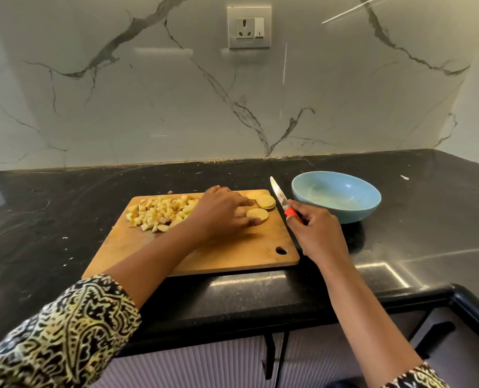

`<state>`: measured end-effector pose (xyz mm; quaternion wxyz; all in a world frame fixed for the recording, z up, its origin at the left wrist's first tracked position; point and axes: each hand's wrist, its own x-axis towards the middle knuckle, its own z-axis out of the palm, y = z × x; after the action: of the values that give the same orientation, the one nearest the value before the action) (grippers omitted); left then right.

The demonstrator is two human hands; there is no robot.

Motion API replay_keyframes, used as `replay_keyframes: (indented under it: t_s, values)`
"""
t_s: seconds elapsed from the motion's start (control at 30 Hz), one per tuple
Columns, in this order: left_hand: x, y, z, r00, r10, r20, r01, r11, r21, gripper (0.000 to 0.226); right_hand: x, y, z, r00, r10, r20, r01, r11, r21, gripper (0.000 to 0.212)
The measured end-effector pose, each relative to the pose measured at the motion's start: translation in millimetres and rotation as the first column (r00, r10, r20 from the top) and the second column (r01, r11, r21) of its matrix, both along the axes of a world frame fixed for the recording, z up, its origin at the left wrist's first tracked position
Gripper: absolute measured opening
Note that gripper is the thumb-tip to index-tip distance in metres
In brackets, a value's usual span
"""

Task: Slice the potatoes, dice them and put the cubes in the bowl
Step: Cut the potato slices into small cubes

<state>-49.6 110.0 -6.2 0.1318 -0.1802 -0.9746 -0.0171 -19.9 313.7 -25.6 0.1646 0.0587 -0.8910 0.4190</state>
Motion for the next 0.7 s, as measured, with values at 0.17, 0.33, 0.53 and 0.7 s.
replay_keyframes:
  t_s: [0.17, 0.33, 0.53, 0.7]
  values:
    - [-21.4, 26.4, 0.4, 0.997, 0.05, 0.051, -0.048, 0.997, -0.053, 0.06, 2.1, -0.7, 0.8, 0.999, 0.0, 0.033, -0.002, 0.999, 0.047, 0.039]
    - [-11.9, 8.0, 8.3, 0.966, -0.098, 0.237, 0.063, 0.987, 0.15, 0.051, 4.7, -1.0, 3.1, 0.998, 0.016, 0.058, -0.018, 0.999, 0.032, 0.045]
    - [8.4, -30.9, 13.3, 0.905, -0.284, 0.316, 0.213, 0.947, 0.24, 0.045, 10.1, -7.4, 3.1, 0.988, 0.075, 0.136, -0.082, 0.996, 0.046, 0.052]
    - [16.7, -40.1, 9.0, 0.863, -0.368, 0.345, 0.281, 0.919, 0.277, 0.051, 23.9, -12.5, 0.0, 0.997, 0.067, 0.048, -0.075, 0.982, 0.172, 0.044]
